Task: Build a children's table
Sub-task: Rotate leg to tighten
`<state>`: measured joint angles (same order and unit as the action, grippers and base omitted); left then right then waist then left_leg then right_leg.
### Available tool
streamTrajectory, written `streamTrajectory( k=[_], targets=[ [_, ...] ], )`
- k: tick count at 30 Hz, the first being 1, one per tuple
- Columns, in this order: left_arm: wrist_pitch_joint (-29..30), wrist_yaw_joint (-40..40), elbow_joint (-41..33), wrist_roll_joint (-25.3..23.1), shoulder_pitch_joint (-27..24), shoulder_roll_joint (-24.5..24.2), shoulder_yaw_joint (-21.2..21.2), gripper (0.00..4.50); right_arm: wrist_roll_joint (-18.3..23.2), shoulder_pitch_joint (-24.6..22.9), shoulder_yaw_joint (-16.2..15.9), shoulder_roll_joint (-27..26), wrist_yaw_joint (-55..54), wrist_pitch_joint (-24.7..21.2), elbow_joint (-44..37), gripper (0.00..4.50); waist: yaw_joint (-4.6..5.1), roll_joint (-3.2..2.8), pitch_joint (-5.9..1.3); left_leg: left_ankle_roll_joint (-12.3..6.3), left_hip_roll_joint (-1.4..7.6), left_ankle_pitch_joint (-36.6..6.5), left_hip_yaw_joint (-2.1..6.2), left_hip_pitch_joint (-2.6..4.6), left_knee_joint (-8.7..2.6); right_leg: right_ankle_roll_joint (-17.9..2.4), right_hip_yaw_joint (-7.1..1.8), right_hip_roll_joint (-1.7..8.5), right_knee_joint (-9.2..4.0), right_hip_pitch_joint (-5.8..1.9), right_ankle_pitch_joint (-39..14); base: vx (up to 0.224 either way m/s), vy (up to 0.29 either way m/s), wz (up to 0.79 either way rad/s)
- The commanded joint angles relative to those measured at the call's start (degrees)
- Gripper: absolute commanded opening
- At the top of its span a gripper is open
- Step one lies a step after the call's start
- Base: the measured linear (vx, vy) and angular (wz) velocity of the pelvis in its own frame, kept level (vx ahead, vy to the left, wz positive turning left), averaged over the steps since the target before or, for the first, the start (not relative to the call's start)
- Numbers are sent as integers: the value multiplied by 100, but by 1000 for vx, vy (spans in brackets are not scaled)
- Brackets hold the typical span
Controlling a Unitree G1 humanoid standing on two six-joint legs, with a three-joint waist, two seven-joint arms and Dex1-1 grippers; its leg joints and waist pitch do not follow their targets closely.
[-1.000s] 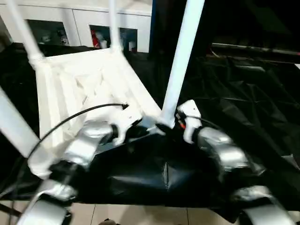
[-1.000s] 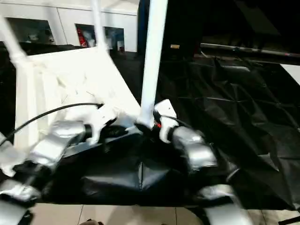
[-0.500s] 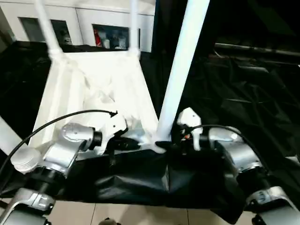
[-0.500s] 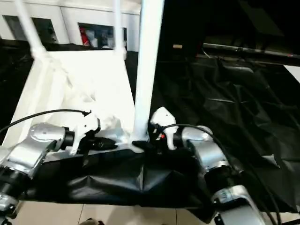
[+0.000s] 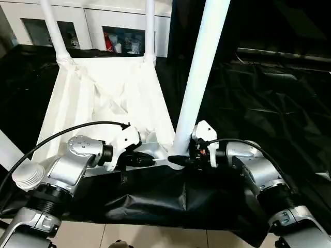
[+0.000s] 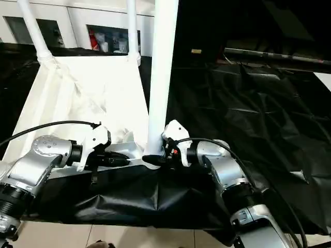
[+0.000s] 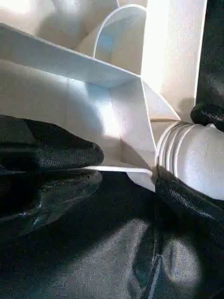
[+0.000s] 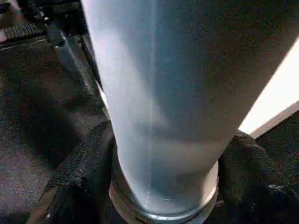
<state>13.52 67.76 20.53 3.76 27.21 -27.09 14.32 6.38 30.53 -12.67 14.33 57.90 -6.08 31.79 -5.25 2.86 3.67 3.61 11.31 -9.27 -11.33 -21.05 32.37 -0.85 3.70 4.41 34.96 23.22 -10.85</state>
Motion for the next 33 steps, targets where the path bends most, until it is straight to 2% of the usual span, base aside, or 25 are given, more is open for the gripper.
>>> streamTrajectory(
  k=[1,2,3,7,8,10,12,13,15,17,18,21,22,24,27,29,30,33],
  targets=[
    [-47,-464,180,-88,100,243,-36,0,-63,112,269,-176,-766,-68,350,269,12,-40,-305,-39,226,-1380,106,89,-372,-1146,-295,393,-417,-237,-1233,0,0,0],
    [-27,-738,342,-151,168,373,-75,0,-59,144,404,-343,-1204,-118,506,269,36,-38,-288,71,218,-1592,118,111,-388,-1071,-295,406,-465,-221,-1653,0,0,0],
    [-40,-870,409,-174,201,444,-95,0,-53,153,464,-429,-1417,-166,570,269,38,-29,-294,91,212,-1614,125,107,-385,-1023,-293,413,-470,-230,-1756,0,0,0],
    [40,-1415,650,-241,358,777,-166,0,-10,169,694,-788,-2251,-290,809,268,55,-40,-290,116,212,-1665,126,118,-389,-921,-308,405,-489,-199,-1867,0,0,0],
    [26,-1631,740,-292,422,916,-165,0,26,179,800,-952,-2609,-364,908,268,47,-31,-294,122,209,-1644,133,115,-394,-888,-300,412,-494,-213,-1913,0,0,0],
    [75,-2304,996,-388,616,1365,-187,0,-55,193,838,-1403,-3290,-302,1084,268,62,-54,-291,177,216,-1666,126,128,-399,-897,-312,407,-504,-182,-1878,0,0,0],
    [78,-2411,1051,-402,654,1445,-198,0,-38,205,834,-1489,-3276,-269,1115,268,44,-39,-314,138,207,-1603,130,116,-389,-872,-302,407,-487,-215,-1768,0,0,0],
    [91,-2463,1081,-419,688,1545,-176,0,-61,213,766,-1623,-3242,-166,1114,268,42,-60,-313,111,206,-1576,123,112,-387,-878,-308,404,-483,-205,-1682,0,0,0],
    [94,-2446,1084,-423,699,1596,-150,0,-72,216,711,-1719,-3179,-91,1092,268,38,-49,-317,52,200,-1506,116,99,-382,-895,-306,394,-473,-215,-1481,0,0,0],
    [46,-2273,1046,-457,668,1540,-71,0,-50,225,722,-1750,-3088,5,1037,268,37,-52,-312,-3,197,-1503,111,95,-384,-884,-305,398,-483,-219,-1518,0,0,0],
    [28,-2211,1027,-460,647,1498,-57,0,-19,238,755,-1730,-3054,30,1026,323,36,-60,-309,-5,200,-1534,116,97,-390,-864,-304,401,-491,-218,-1603,0,0,0],
    [-18,-2114,992,-496,598,1397,-31,0,16,277,797,-1629,-2912,80,1010,337,41,-61,-312,2,207,-1586,118,98,-396,-854,-304,398,-495,-212,-1638,0,0,0],
    [-12,-2041,944,-507,553,1352,-21,0,29,308,817,-1525,-2765,141,976,354,45,-68,-310,11,213,-1631,121,99,-401,-867,-302,399,-497,-211,-1641,0,0,0],
    [-12,-1984,910,-498,520,1324,-15,0,-40,316,708,-1370,-2504,246,909,373,45,-64,-312,-7,213,-1603,117,93,-395,-878,-303,398,-494,-216,-1600,0,0,0],
    [-44,-1791,826,-472,457,1205,10,0,-30,253,500,-990,-1670,222,620,378,36,-43,-326,-86,208,-1427,111,75,-377,-931,-298,393,-467,-246,-1353,0,0,0],
    [-97,-1559,743,-421,405,1078,23,0,16,184,360,-659,-1043,184,354,378,19,-33,-322,-231,206,-1250,94,56,-353,-984,-298,382,-447,-261,-1073,0,0,0],
    [-125,-1277,627,-339,344,954,48,0,42,155,300,-403,-668,146,197,378,14,-20,-322,-273,202,-1202,87,59,-347,-1002,-301,388,-445,-259,-1054,0,0,0],
    [-163,-843,416,-210,243,772,95,0,38,134,236,-93,-246,81,57,378,0,-27,-324,-319,212,-1163,93,62,-345,-1052,-288,392,-435,-263,-1115,0,0,0]
  ],
)
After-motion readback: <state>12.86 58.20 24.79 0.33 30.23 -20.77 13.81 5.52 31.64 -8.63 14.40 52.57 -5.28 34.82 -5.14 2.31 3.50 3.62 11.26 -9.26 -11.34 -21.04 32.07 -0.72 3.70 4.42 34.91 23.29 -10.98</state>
